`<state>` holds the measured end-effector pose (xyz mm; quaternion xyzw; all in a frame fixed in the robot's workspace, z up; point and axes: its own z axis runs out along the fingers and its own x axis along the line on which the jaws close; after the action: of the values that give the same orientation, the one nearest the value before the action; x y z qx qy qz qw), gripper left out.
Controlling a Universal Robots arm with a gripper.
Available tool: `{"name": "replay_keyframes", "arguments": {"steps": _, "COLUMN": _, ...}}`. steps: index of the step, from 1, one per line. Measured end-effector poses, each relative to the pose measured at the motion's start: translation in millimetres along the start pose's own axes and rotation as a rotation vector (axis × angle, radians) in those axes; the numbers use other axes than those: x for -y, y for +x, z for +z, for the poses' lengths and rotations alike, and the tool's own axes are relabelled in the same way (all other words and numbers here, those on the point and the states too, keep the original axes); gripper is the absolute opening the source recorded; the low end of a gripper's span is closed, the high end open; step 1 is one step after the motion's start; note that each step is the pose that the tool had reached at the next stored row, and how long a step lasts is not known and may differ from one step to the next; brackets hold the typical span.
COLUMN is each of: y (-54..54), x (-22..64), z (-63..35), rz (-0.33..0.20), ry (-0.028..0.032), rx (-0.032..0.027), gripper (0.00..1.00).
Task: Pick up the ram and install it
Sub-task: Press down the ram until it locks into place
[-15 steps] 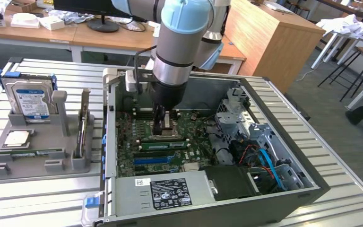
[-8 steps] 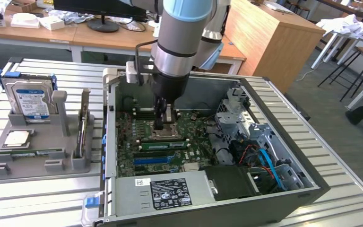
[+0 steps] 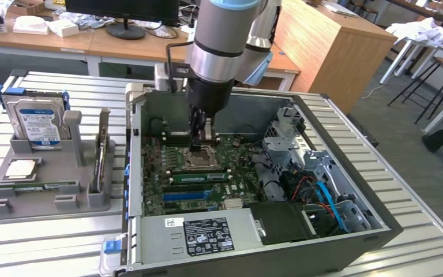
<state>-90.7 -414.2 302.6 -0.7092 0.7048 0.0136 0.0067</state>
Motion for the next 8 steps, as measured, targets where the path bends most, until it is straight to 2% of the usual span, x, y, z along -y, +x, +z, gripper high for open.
{"name": "replay_keyframes", "arguments": {"steps": 8, "y": -0.5, "x": -0.1, "z": -17.4, "rz": 0.0, "ry": 0.0, "rx": -0.0009, "gripper": 0.1}}
